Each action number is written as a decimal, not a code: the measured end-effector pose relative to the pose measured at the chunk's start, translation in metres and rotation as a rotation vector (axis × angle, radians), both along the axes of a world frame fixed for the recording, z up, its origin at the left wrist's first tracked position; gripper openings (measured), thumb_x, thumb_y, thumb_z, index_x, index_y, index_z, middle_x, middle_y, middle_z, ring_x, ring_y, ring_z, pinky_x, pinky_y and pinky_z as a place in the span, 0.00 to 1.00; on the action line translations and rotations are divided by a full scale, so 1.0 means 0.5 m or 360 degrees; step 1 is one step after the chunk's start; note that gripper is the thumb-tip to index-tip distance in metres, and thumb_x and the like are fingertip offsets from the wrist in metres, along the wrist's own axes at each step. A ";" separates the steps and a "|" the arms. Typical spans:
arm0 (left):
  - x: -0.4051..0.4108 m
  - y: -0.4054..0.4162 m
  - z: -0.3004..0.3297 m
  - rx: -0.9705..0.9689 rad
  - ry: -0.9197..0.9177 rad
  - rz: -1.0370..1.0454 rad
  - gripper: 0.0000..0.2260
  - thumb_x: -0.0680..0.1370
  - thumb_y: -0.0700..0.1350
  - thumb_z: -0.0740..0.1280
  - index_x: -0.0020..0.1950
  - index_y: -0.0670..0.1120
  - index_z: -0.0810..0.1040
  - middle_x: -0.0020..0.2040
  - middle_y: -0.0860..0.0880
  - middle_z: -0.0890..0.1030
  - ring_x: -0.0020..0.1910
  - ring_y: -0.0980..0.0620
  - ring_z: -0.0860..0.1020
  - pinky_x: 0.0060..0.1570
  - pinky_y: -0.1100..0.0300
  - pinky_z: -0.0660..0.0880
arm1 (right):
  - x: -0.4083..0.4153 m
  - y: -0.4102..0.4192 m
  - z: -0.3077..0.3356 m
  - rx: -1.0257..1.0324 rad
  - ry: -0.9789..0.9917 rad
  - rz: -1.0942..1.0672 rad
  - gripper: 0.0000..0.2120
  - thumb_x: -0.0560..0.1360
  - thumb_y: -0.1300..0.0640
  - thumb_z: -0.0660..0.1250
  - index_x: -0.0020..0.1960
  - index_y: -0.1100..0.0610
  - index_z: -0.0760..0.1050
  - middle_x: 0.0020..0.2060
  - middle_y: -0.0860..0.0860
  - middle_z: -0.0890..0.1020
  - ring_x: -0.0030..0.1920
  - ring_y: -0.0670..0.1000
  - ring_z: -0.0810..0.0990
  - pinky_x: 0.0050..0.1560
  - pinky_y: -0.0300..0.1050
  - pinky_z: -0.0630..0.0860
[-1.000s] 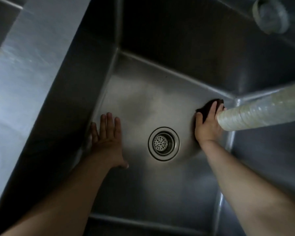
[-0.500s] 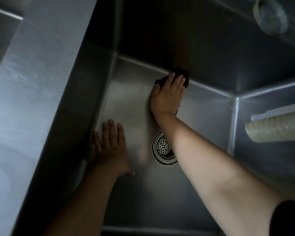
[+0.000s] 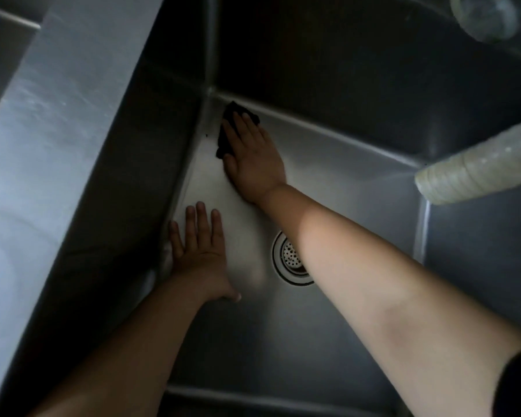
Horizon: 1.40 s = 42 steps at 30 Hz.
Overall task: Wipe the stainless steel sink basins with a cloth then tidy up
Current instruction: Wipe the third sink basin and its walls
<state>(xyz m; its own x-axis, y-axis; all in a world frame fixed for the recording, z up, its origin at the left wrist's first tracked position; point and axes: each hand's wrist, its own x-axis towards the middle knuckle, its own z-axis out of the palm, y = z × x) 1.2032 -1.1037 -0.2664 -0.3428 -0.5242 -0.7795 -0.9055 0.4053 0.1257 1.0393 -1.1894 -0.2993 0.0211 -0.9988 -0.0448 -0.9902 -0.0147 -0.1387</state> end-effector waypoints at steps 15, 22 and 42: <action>-0.067 0.084 0.048 -0.0538 0.0067 -0.0615 0.35 0.78 0.43 0.56 0.76 0.43 0.33 0.76 0.41 0.33 0.75 0.42 0.35 0.72 0.38 0.36 | -0.387 0.287 0.020 0.0129 0.0155 -0.0790 0.32 0.78 0.49 0.58 0.77 0.57 0.51 0.77 0.56 0.53 0.76 0.56 0.49 0.75 0.48 0.45; -0.065 0.092 0.069 -0.0537 0.0090 -0.0667 0.43 0.76 0.54 0.62 0.76 0.43 0.33 0.76 0.42 0.33 0.75 0.43 0.34 0.71 0.42 0.34 | -0.407 0.377 0.019 0.0154 0.0236 -0.1120 0.32 0.78 0.49 0.57 0.77 0.59 0.51 0.76 0.60 0.54 0.76 0.57 0.51 0.75 0.48 0.44; 0.110 -0.061 0.367 -0.1114 0.0685 -0.0811 0.19 0.73 0.42 0.62 0.61 0.37 0.78 0.61 0.36 0.78 0.67 0.39 0.71 0.70 0.40 0.60 | -0.083 0.119 0.016 0.0243 -0.0083 -0.0782 0.31 0.79 0.48 0.52 0.78 0.54 0.45 0.77 0.57 0.46 0.76 0.56 0.43 0.75 0.52 0.42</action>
